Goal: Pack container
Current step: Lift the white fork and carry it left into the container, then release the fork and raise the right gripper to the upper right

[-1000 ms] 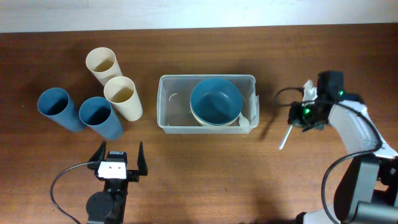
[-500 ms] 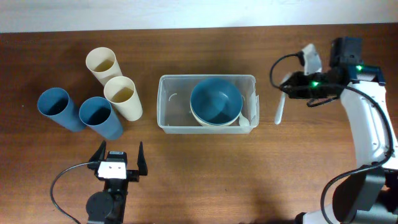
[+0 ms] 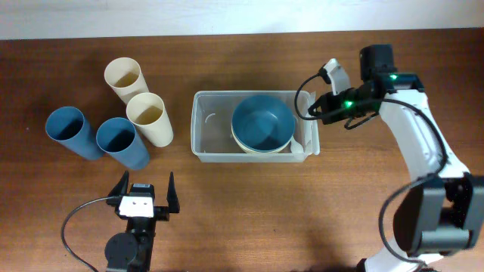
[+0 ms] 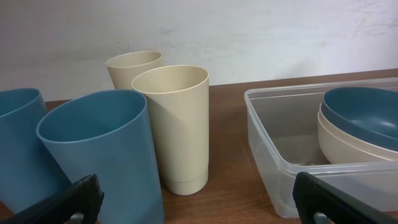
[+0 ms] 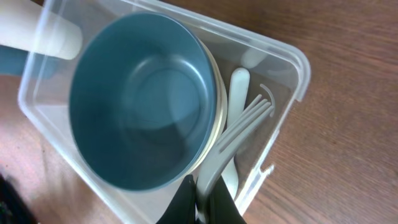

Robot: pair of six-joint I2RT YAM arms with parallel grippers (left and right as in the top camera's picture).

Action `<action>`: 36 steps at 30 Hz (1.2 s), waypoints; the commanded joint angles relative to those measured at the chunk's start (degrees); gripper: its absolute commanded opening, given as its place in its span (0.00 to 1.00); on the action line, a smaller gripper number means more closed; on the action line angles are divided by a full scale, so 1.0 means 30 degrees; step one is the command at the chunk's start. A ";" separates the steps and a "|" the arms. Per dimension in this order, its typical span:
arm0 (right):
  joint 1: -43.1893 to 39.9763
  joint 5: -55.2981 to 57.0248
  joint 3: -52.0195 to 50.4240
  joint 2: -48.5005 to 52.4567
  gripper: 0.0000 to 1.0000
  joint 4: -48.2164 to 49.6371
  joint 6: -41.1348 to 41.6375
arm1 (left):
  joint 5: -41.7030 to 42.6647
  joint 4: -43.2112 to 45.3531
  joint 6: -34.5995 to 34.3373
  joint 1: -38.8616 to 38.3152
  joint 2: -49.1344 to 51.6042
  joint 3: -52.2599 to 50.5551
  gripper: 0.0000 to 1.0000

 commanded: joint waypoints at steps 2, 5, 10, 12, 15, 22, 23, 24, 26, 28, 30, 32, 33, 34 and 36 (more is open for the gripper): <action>0.0357 -0.0444 0.0124 0.0780 0.04 0.0532 0.0291 | -0.0080 -0.0015 0.0233 0.0080 -0.0160 -0.0073 0.99; 0.0481 -0.0444 0.0124 0.0867 0.04 0.0867 0.0350 | -0.0080 -0.0015 0.0233 0.0080 -0.0160 -0.0073 0.99; 0.0532 -0.0459 0.0131 0.0867 0.42 0.1297 0.0648 | -0.0080 -0.0015 0.0233 0.0080 -0.0160 -0.0073 1.00; 0.0546 -0.0459 0.0131 0.0867 0.56 0.1333 0.0648 | -0.0080 -0.0015 0.0233 0.0080 -0.0160 -0.0073 0.99; 0.0627 -0.0459 0.0131 0.0867 0.73 0.1333 0.0648 | -0.0080 -0.0015 0.0233 0.0080 -0.0160 -0.0073 1.00; 0.0525 -0.1253 0.0787 0.0816 0.91 0.0597 0.0787 | -0.0080 -0.0015 0.0233 0.0080 -0.0160 -0.0073 1.00; 0.0444 -0.1319 0.1209 0.0816 0.93 0.0226 0.0787 | -0.0080 -0.0015 0.0233 0.0080 -0.0153 -0.0073 0.99; 0.0335 -0.1319 0.1617 0.0816 0.96 -0.0189 0.0787 | -0.0080 -0.0015 0.0233 0.0080 -0.0160 -0.0073 1.00; -0.0015 -0.1304 0.2557 0.0816 0.99 -0.1100 0.0794 | -0.0080 -0.0015 0.0233 0.0080 -0.0160 -0.0073 1.00; -0.0525 -0.1217 0.3461 0.0816 0.99 -0.1916 0.1202 | -0.0080 -0.0015 0.0233 0.0080 -0.0160 -0.0073 0.99; -0.1290 -0.1217 0.4160 0.0816 0.99 -0.2288 0.2353 | -0.0080 -0.0015 0.0233 0.0080 -0.0160 -0.0073 0.99; -0.2164 -0.0823 0.4575 0.0816 0.99 -0.2441 0.3818 | -0.0080 -0.0015 0.0233 0.0080 -0.0160 -0.0073 1.00; -0.2652 -0.0342 0.4641 0.0816 0.99 -0.2426 0.4896 | -0.0080 -0.0015 0.0233 0.0080 -0.0160 -0.0073 0.99; -0.3169 0.0168 0.4648 0.0816 0.99 -0.2412 0.5989 | -0.0080 -0.0015 0.0233 0.0080 -0.0160 -0.0073 1.00; -0.4320 0.1224 0.4641 0.0823 0.99 -0.2419 0.7905 | -0.0080 -0.0015 0.0233 0.0080 -0.0160 -0.0073 1.00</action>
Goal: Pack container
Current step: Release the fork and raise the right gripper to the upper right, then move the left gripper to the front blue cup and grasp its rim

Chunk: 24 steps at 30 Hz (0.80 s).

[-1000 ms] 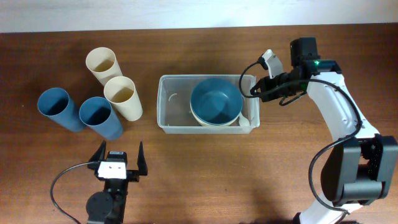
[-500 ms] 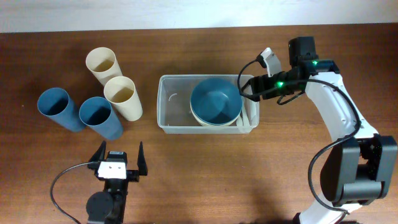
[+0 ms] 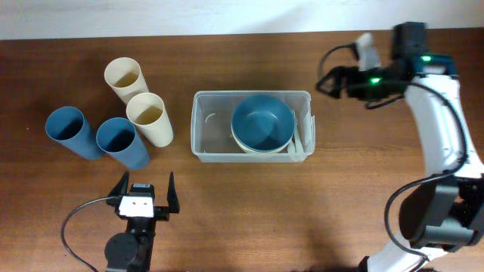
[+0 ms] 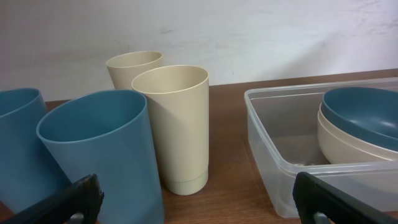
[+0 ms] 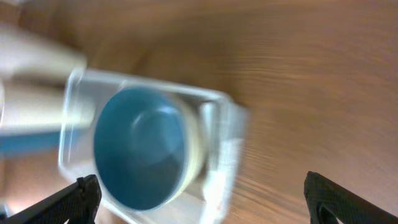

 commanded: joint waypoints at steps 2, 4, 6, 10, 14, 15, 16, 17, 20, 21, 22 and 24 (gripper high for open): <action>-0.2499 0.2973 0.0270 0.0029 0.99 -0.0146 0.5457 | -0.0080 -0.0015 0.0233 0.0073 -0.0160 -0.0073 1.00; -0.3308 0.4218 0.0255 0.0029 0.99 -0.0262 0.6761 | -0.0080 -0.0015 0.0233 0.0073 -0.0160 -0.0073 1.00; -0.4036 0.5428 0.0255 0.0029 0.99 -0.0517 0.7774 | -0.0080 -0.0015 0.0233 0.0073 -0.0160 -0.0073 1.00; -0.4991 0.7512 0.0255 0.0029 0.99 -0.1100 0.8109 | -0.0080 -0.0015 0.0233 0.0073 -0.0160 -0.0073 1.00; -0.5639 0.8852 0.0102 0.0029 0.99 -0.1188 0.8109 | -0.0080 -0.0015 0.0233 0.0073 -0.0160 -0.0073 1.00; -0.5741 0.8808 0.0066 0.0029 0.99 -0.1209 0.8109 | -0.0080 -0.0015 0.0233 0.0073 -0.0160 -0.0073 1.00; -0.5785 0.8786 0.0066 0.0029 0.99 -0.1297 0.8109 | -0.0080 -0.0015 0.0233 0.0073 -0.0160 -0.0073 1.00; -0.5829 0.8794 0.0066 0.0029 0.99 -0.1333 0.8102 | -0.0080 -0.0015 0.0233 0.0073 -0.0160 -0.0073 1.00; -0.5865 0.8794 0.0066 0.0029 0.99 -0.1319 0.8102 | -0.0175 0.0197 0.0240 0.0073 -0.0160 -0.0073 0.99; -0.5865 0.8786 0.0066 0.0029 0.99 -0.1319 0.8102 | -0.0306 0.0306 0.0233 0.0073 -0.0160 -0.0073 1.00; -0.5865 0.8786 0.0066 0.0029 0.99 -0.1319 0.8102 | -0.0291 0.0372 0.0233 0.0073 -0.0160 -0.0073 1.00; -0.5865 0.8786 0.0066 0.0029 0.99 -0.1326 0.8102 | -0.0291 0.0590 0.0233 0.0073 -0.0160 -0.0066 1.00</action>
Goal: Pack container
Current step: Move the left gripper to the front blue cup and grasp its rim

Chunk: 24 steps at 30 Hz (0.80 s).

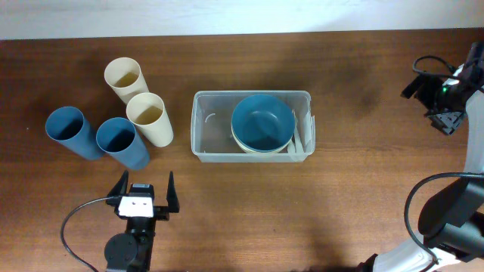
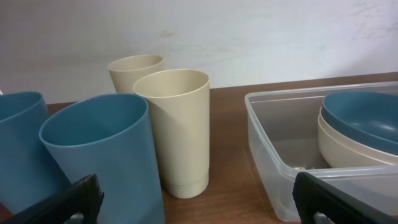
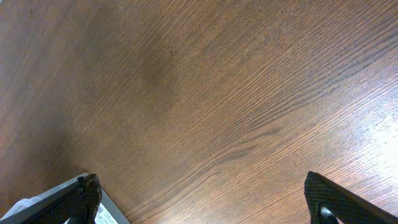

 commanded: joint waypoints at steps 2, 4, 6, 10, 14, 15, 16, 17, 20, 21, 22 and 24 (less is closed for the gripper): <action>-0.0102 0.0452 0.0058 0.0029 0.99 -0.0066 0.0240 | -0.0248 0.0969 0.0240 0.0080 -0.0160 -0.0073 0.99; -0.0102 0.0452 0.0058 0.0029 0.99 -0.0066 0.0240 | -0.0364 0.2907 0.0219 0.0080 -0.0160 -0.0044 1.00; -0.0102 0.0452 0.0058 0.0029 0.99 -0.0058 0.0240 | 0.1413 0.4473 0.0211 0.0058 -0.0160 0.0444 0.99; -0.0102 0.0452 0.0058 0.0029 0.99 -0.0058 0.0240 | 0.1996 0.1923 -0.0729 0.0087 0.0641 0.3315 0.99; -0.0102 0.0452 0.0058 0.0029 0.99 -0.0058 0.0240 | 0.1224 -0.2798 -0.0714 0.0080 0.3993 0.8298 0.99; -0.0102 0.0459 0.0058 0.0029 0.99 -0.0058 0.0240 | 0.1231 -0.3738 -0.0714 0.0080 0.5034 0.9646 0.99; -0.0102 0.0452 0.0058 0.0029 0.99 -0.0058 0.0240 | 0.1260 -0.4728 -0.0714 0.0080 0.6113 1.1052 0.99; -0.0102 0.0459 0.0058 0.0029 0.99 -0.0058 0.0240 | 0.1413 -0.6033 -0.0714 0.0080 0.7417 1.2779 0.99; -0.0102 0.0459 0.0058 0.0029 0.99 -0.0058 0.0240 | 0.2266 -1.0805 -0.0707 0.0080 1.1198 1.7988 1.00; -0.0102 0.0459 0.0058 0.0029 0.99 -0.0066 0.0240 | 0.2310 -1.2604 -0.0692 0.0080 1.2488 1.9759 1.00; -0.0102 0.0452 0.0058 0.0029 0.99 -0.0058 0.0240 | 0.2310 -1.4112 -0.0699 0.0080 1.3566 2.1230 1.00; -0.0102 0.0459 0.0058 0.0029 0.99 -0.0066 0.0240 | 0.2317 -1.7114 -0.0714 0.0080 1.5722 2.4064 1.00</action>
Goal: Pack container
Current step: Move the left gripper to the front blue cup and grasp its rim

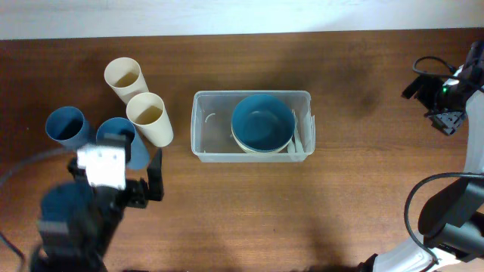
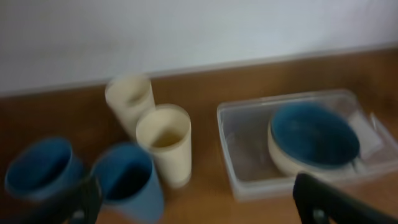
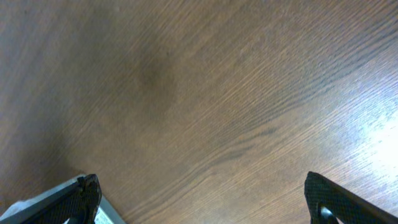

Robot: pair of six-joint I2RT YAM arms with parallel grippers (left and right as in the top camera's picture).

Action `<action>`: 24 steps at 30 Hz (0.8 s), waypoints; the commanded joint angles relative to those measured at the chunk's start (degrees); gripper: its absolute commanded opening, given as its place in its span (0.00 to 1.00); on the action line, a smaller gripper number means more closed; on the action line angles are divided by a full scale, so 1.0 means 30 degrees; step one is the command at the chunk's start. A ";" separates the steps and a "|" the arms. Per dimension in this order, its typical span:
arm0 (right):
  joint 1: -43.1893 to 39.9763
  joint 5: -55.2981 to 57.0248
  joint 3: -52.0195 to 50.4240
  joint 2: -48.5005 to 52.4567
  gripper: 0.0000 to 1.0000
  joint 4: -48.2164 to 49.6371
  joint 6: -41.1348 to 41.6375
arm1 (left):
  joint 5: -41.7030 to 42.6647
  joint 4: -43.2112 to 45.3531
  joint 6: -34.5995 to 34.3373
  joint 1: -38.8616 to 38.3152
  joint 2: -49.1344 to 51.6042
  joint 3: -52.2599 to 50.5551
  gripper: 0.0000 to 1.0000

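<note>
The clear plastic container [image 1: 252, 125] sits mid-table with a blue bowl [image 1: 262, 123] nested in a cream bowl, and white cutlery [image 1: 302, 137] at its right end. Two cream cups [image 1: 148, 115] and two blue cups [image 1: 66, 125] stand to its left. My left gripper [image 1: 119, 157] hangs open and blurred, raised over the front left by the blue cups. Its wrist view looks down on the cups [image 2: 163, 149] and the container [image 2: 292, 140], the left gripper [image 2: 199, 202] holding nothing. My right gripper [image 1: 437, 89] is open at the far right edge, empty [image 3: 202, 199] over bare wood.
The table's back edge meets a white wall [image 1: 227, 15]. Bare wooden tabletop [image 1: 363, 196] lies in front of and to the right of the container. A black cable [image 1: 423, 64] loops off the right arm.
My left arm has risen from the front table edge and moved left toward the blue cups; its view now looks down from higher up. The right arm has not moved.
First my right gripper was shut on white cutlery at the container's right end. Then it was open and off to the right, the cutlery left lying in the container. Later it was at the far right edge. The left arm stayed low until now.
</note>
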 commanded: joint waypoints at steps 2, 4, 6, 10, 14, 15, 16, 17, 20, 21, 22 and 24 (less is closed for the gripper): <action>-0.0102 0.0248 0.0066 0.0029 0.99 -0.0007 0.0226 | 0.0852 -0.4124 -0.0197 0.0073 0.3971 0.4881 0.99; -0.0102 0.0240 0.0066 0.0029 0.99 -0.0007 0.0226 | 0.1508 -0.5442 -0.0197 0.0073 0.5413 0.6054 0.99; -0.0102 0.0240 0.0066 0.0029 0.99 0.0000 0.0226 | 0.2025 -0.5552 -0.0204 0.0073 0.6309 0.6156 0.99; -0.0102 0.0240 0.0066 0.0029 0.99 0.0000 0.0226 | 0.2317 -0.5829 -0.0204 0.0073 0.8306 0.6156 1.00; -0.0102 0.0248 0.0066 0.0029 0.99 -0.0007 0.0226 | 0.1129 -0.6171 -0.0219 0.0073 1.0353 0.6156 1.00; -0.0102 0.0248 0.0066 0.0029 0.99 0.0000 0.0226 | 0.0911 -0.6251 -0.0211 0.0073 1.0965 0.6156 1.00; -0.0102 0.0240 0.0066 0.0029 0.99 -0.0007 0.0226 | 0.0765 -0.6317 -0.0211 0.0087 1.1489 0.6156 0.99; -0.0102 0.0240 0.0066 0.0029 0.99 -0.0007 0.0226 | 0.0539 -0.6368 -0.0211 0.0153 1.2094 0.6156 0.99; -0.0102 0.0240 0.0066 0.0029 0.99 -0.0007 0.0226 | 0.0102 -0.6382 -0.0204 0.0342 1.3559 0.6156 1.00; -0.0102 0.0248 0.0066 0.0029 0.99 -0.0007 0.0226 | 0.0095 -0.6375 -0.0204 0.0437 1.3981 0.6156 1.00; -0.0102 0.0240 0.0066 0.0029 0.99 0.0000 0.0226 | 0.0036 -0.6375 -0.0204 0.0481 1.4192 0.6156 0.99; -0.0102 0.0240 0.0066 0.0029 0.99 -0.0007 0.0226 | -0.0408 -0.6353 -0.0219 0.0597 1.4571 0.6156 1.00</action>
